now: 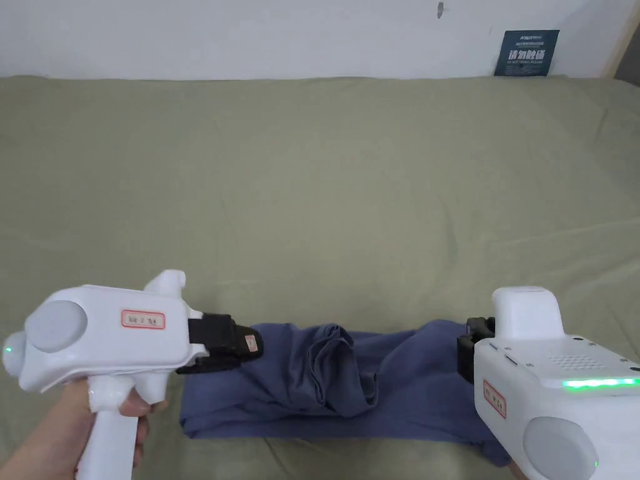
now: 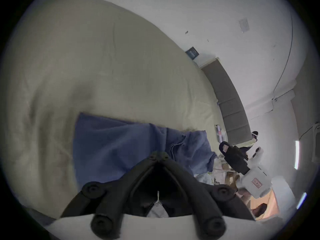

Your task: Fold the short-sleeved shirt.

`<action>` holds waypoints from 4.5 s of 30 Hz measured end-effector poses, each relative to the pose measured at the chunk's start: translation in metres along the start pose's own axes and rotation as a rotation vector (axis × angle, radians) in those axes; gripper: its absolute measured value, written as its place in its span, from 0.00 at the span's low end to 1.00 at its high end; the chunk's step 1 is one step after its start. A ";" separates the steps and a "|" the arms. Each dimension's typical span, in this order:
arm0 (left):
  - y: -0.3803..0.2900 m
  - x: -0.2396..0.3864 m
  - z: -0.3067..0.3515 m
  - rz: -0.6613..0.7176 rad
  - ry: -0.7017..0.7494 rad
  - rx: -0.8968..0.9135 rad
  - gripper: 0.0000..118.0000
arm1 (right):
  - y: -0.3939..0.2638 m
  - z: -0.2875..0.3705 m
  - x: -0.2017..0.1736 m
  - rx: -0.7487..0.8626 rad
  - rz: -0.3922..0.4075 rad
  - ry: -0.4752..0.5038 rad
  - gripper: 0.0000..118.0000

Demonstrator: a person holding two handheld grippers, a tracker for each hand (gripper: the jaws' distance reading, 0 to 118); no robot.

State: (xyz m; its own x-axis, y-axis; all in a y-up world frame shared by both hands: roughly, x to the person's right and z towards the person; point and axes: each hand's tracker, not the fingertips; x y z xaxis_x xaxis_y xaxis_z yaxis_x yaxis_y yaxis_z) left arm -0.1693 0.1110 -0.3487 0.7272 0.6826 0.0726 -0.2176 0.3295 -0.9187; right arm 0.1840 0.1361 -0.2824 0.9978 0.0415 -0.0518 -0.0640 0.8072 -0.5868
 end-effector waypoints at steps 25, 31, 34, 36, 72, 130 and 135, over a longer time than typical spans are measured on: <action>0.000 -0.023 0.076 -0.040 0.053 0.094 0.00 | 0.010 -0.004 -0.011 -0.008 0.040 0.023 0.00; -0.002 -0.067 0.060 0.017 0.062 0.020 0.00 | 0.007 -0.001 -0.017 -0.017 0.039 0.025 0.00; -0.004 -0.077 0.048 0.036 0.007 0.030 0.14 | 0.007 -0.001 -0.018 -0.021 0.044 0.019 0.00; -0.002 -0.083 0.040 0.062 -0.041 0.048 0.76 | 0.007 -0.002 -0.019 -0.024 0.046 0.017 0.00; 0.018 0.029 0.107 -0.109 0.166 0.099 0.07 | 0.021 0.007 -0.008 0.071 0.042 0.024 0.00; 0.002 -0.019 0.054 -0.110 0.063 0.072 0.00 | -0.010 -0.120 -0.017 -0.425 -0.494 1.073 0.00; 0.006 -0.047 0.055 -0.058 0.072 0.046 0.00 | -0.035 -0.160 -0.012 -0.531 -0.615 1.100 0.00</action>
State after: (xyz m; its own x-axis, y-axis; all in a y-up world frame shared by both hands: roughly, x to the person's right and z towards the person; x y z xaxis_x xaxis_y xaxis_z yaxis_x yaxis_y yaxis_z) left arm -0.2405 0.1165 -0.3368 0.7843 0.6131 0.0953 -0.2025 0.3981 -0.8947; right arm 0.1716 0.0127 -0.3904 0.3544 -0.9251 -0.1364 0.1329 0.1942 -0.9719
